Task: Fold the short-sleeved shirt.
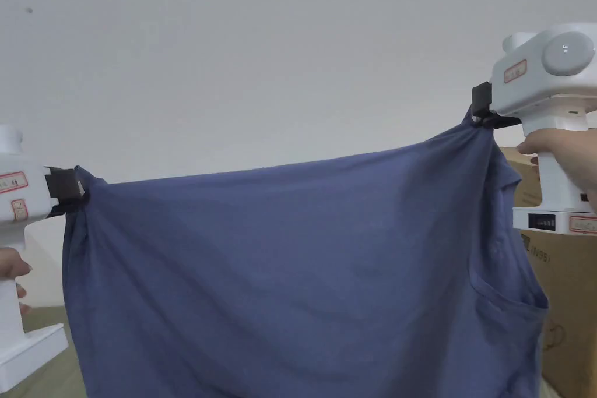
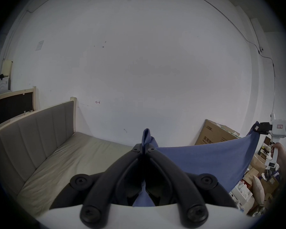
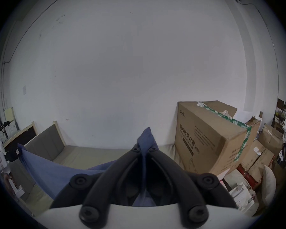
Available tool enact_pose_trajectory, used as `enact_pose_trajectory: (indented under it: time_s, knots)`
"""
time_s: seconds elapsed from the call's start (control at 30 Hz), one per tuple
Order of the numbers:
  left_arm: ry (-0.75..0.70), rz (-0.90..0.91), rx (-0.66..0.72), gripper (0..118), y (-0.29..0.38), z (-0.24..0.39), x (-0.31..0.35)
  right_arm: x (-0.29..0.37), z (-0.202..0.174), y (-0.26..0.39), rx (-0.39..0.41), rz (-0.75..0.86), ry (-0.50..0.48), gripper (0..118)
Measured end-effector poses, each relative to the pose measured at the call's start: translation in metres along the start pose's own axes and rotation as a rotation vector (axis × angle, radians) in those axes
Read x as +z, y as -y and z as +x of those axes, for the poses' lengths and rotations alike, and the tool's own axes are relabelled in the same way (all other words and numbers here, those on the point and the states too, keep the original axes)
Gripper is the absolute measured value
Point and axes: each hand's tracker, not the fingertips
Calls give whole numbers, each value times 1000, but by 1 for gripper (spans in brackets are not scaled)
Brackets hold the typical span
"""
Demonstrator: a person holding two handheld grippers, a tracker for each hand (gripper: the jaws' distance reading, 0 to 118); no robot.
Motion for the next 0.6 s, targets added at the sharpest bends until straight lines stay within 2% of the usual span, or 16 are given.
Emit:
enact_pose_trajectory:
  time_s: [0.17, 0.33, 0.47, 0.6]
  knots:
    - [-51, 75, -50, 1, 3, 0, -52, -43, -17, 0, 47, 83, 46, 1]
    - [-75, 83, -77, 1, 29, -3, -84, -80, -20, 35, 76, 54, 66, 1]
    - [-98, -21, -49, 1, 94, -15, -93, -104, -6, 120, 44, -70, 50, 1]
    - [-68, -260, 29, 1, 204, -35, -77, -106, 11, 262, -41, -322, 62, 1]
